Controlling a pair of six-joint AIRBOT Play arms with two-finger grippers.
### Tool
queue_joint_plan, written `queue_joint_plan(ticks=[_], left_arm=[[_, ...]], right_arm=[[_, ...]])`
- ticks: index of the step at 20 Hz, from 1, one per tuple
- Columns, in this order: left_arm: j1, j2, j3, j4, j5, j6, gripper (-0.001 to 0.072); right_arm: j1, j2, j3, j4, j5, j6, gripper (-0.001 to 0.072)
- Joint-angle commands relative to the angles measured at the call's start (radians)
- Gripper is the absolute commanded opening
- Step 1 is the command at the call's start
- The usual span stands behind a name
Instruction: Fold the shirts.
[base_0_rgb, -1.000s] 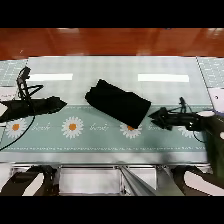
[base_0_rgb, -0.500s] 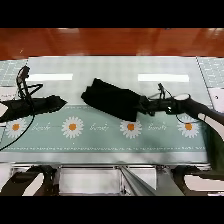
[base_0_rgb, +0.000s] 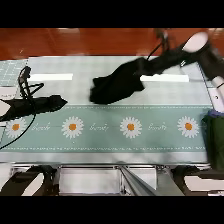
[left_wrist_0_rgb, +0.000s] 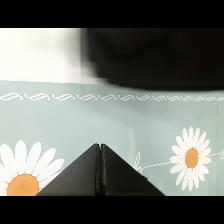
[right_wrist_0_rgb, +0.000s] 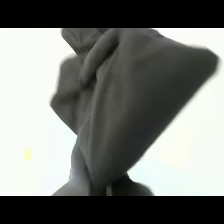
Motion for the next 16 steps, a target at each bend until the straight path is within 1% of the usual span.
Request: queue_joint_plan(ticks=[1, 4, 8, 13, 16], left_arm=[[0.0, -0.006, 0.0, 0.0, 0.0, 0.0, 0.0019], [0.0, -0.006, 0.0, 0.0, -0.003, 0.0, 0.0019], [0.002, -0.005, 0.001, 0.0, -0.007, 0.0, 0.0019], [0.003, -0.005, 0.001, 0.0, 0.01, 0.0, 0.0019], [0.021, -0.005, 0.001, 0.0, 0.009, 0.0, 0.002]], right_arm=[[-0.088, 0.0, 0.298, -0.176, 0.213, 0.104, 0.0022], [-0.239, 0.006, 0.439, -0.193, 0.349, 0.125, 0.0022], [-0.5, 0.069, 0.444, -0.182, 0.425, 0.128, 0.0022], [-0.886, 0.119, 0.443, -0.085, 0.492, 0.146, 0.0022], [-1.069, 0.123, 0.443, -0.053, 0.549, 0.15, 0.0022]])
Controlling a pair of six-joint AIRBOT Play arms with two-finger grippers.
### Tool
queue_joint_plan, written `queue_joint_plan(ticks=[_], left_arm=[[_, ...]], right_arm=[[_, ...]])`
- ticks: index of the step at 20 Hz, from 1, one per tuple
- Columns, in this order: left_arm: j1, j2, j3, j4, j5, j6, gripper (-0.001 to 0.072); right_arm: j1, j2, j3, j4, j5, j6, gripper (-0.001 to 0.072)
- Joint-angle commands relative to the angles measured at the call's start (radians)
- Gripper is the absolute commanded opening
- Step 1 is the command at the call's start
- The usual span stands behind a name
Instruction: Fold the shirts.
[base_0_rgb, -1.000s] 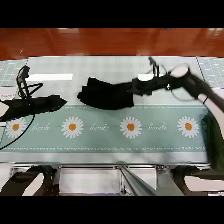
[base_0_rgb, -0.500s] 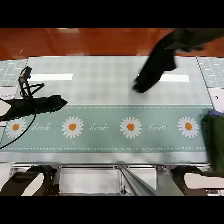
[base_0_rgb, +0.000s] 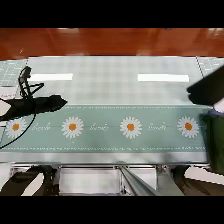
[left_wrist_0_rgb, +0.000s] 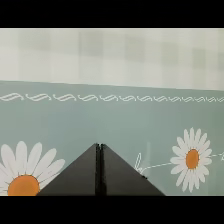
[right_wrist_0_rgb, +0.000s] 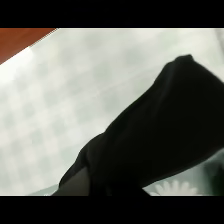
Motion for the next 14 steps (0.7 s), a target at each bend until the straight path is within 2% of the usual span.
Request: queue_joint_plan(ticks=[1, 4, 8, 14], left_arm=[[0.023, 0.0, 0.001, 0.0, 0.005, 0.0, 0.0019], [0.082, 0.0, 0.002, 0.0, 0.028, 0.0, 0.0019], [0.158, 0.001, 0.011, -0.002, 0.098, 0.0, 0.0019], [0.166, -0.003, 0.011, -0.007, 0.209, 0.002, 0.002]], right_arm=[[-0.226, 0.011, 0.003, 0.049, 0.092, 0.008, 0.0022], [-0.354, 0.05, -0.051, 0.042, 0.116, 0.002, 0.0022], [-0.507, 0.187, -0.299, -0.071, 0.117, -0.026, 0.0023], [-0.698, 0.43, -0.697, -0.466, 0.117, -0.026, 0.0024]])
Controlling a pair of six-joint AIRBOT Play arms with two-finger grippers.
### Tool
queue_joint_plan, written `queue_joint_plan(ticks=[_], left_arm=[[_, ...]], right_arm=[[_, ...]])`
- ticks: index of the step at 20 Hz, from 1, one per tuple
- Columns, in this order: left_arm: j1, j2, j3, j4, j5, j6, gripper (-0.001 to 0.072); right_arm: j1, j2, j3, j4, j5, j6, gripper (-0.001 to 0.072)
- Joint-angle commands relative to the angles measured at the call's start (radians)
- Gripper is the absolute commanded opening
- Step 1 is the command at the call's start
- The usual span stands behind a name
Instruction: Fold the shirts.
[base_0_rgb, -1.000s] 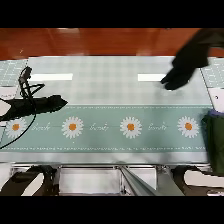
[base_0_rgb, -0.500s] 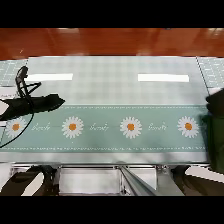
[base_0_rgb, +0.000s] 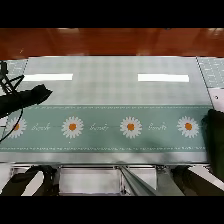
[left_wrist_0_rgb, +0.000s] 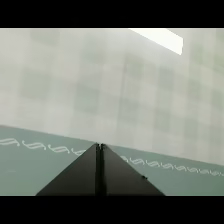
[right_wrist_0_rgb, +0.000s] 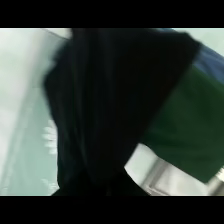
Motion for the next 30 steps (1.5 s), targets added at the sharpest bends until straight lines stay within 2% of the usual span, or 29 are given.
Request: queue_joint_plan(ticks=[1, 2, 3, 4, 6, 7, 9, 10, 11, 12, 13, 14, 15, 16, 18, 19, 20, 22, 23, 27, 28, 30], left_arm=[[0.008, -0.005, 0.001, -0.001, 0.076, 0.005, 0.002], [0.008, -0.006, 0.001, -0.002, 0.089, 0.004, 0.0019], [0.008, -0.008, 0.001, -0.001, 0.1, 0.004, 0.0019], [0.008, -0.01, 0.001, -0.001, 0.107, 0.004, 0.0019], [0.007, -0.014, 0.001, -0.002, 0.136, 0.004, 0.0019], [0.007, -0.016, 0.001, -0.001, 0.175, 0.006, 0.0019], [0.013, -0.033, 0.046, -0.001, 0.248, 0.065, 0.0019], [0.021, -0.05, 0.105, -0.002, 0.238, 0.068, 0.0019], [0.021, -0.071, 0.187, -0.001, 0.218, 0.07, 0.0019], [0.018, -0.096, 0.27, -0.002, 0.194, 0.071, 0.0019], [0.006, -0.127, 0.367, -0.002, 0.151, 0.071, 0.0019], [-0.013, -0.162, 0.462, -0.001, 0.102, 0.071, 0.0018], [-0.042, -0.2, 0.542, -0.001, 0.061, 0.071, 0.0018], [-0.08, -0.241, 0.61, -0.001, 0.017, 0.071, 0.0018], [-0.174, -0.337, 0.715, 0.019, -0.108, 0.071, 0.0018], [-0.219, -0.378, 0.734, 0.066, -0.164, 0.06, 0.0018], [-0.259, -0.414, 0.733, 0.148, -0.215, 0.009, 0.0018], [-0.33, -0.494, 0.7, 0.338, -0.302, -0.147, 0.0018], [-0.358, -0.53, 0.681, 0.369, -0.304, -0.169, 0.0018], [-0.381, -0.617, 0.675, 0.385, -0.365, -0.214, 0.0019], [-0.38, -0.616, 0.667, 0.425, -0.392, -0.221, 0.0019], [-0.377, -0.596, 0.634, 0.55, -0.416, -0.297, 0.0019]], right_arm=[[-0.082, 0.117, -0.214, -0.241, 0.01, -0.008, 0.0025], [-0.081, 0.127, -0.253, -0.285, 0.01, -0.013, 0.0041], [-0.081, 0.129, -0.279, -0.314, 0.011, -0.008, 0.0186], [-0.081, 0.128, -0.294, -0.32, 0.012, -0.008, 0.0421], [-0.081, 0.128, -0.295, -0.288, 0.008, 0.005, 0.0406], [-0.082, 0.124, -0.295, -0.225, -0.013, 0.01, 0.0404], [-0.081, 0.122, -0.295, -0.01, -0.134, 0.044, 0.0403], [-0.081, 0.122, -0.294, 0.175, -0.243, 0.06, 0.0396], [-0.066, 0.122, -0.294, 0.39, -0.362, 0.037, 0.0299], [-0.018, 0.122, -0.294, 0.636, -0.484, -0.077, 0.0079], [0.058, 0.122, -0.294, 0.841, -0.583, -0.212, 0.0024], [0.18, 0.122, -0.291, 0.966, -0.672, -0.307, 0.0023], [0.314, 0.122, -0.277, 0.964, -0.73, -0.358, 0.0023], [0.481, 0.116, -0.259, 0.879, -0.775, -0.386, 0.0023], [0.819, 0.086, -0.241, 0.614, -0.822, -0.376, 0.0023], [0.985, 0.058, -0.241, 0.442, -0.821, -0.33, 0.0023], [1.128, 0.025, -0.241, 0.248, -0.8, -0.254, 0.0023], [1.362, -0.071, -0.241, -0.154, -0.719, -0.007, 0.0023], [1.434, -0.124, -0.24, -0.256, -0.686, 0.059, 0.0023], [1.54, -0.323, -0.195, -0.297, -0.536, 0.133, 0.0023], [1.54, -0.346, -0.199, -0.301, -0.521, 0.145, 0.0023], [1.532, -0.378, -0.203, -0.315, -0.52, 0.144, 0.0023]])
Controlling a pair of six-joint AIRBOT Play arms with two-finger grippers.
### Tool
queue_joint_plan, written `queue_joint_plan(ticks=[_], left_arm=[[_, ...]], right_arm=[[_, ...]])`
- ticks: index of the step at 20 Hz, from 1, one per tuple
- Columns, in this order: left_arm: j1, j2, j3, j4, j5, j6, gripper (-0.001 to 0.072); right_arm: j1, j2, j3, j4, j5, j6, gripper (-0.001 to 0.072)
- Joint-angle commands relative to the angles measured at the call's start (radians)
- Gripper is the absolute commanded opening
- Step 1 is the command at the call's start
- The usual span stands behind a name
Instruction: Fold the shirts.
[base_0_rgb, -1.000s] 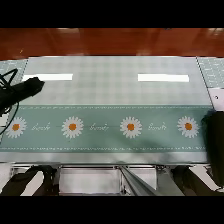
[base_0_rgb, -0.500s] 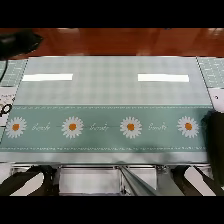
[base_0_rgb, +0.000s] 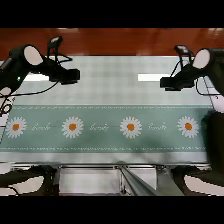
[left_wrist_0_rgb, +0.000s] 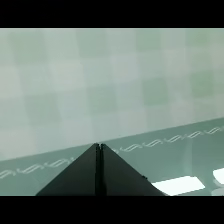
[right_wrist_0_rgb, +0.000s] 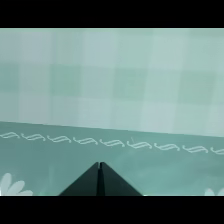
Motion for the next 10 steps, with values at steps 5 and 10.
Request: queue_joint_plan(ticks=[5, 10], left_arm=[[0.021, 0.089, -0.164, 0.192, 0.034, -0.12, 0.0019], [0.026, 0.085, -0.167, 0.192, 0.042, -0.117, 0.0019]], right_arm=[[0.04, -0.08, 0.005, -0.067, -0.056, 0.055, 0.0023], [0.041, -0.08, 0.005, -0.065, -0.047, 0.058, 0.0023]])
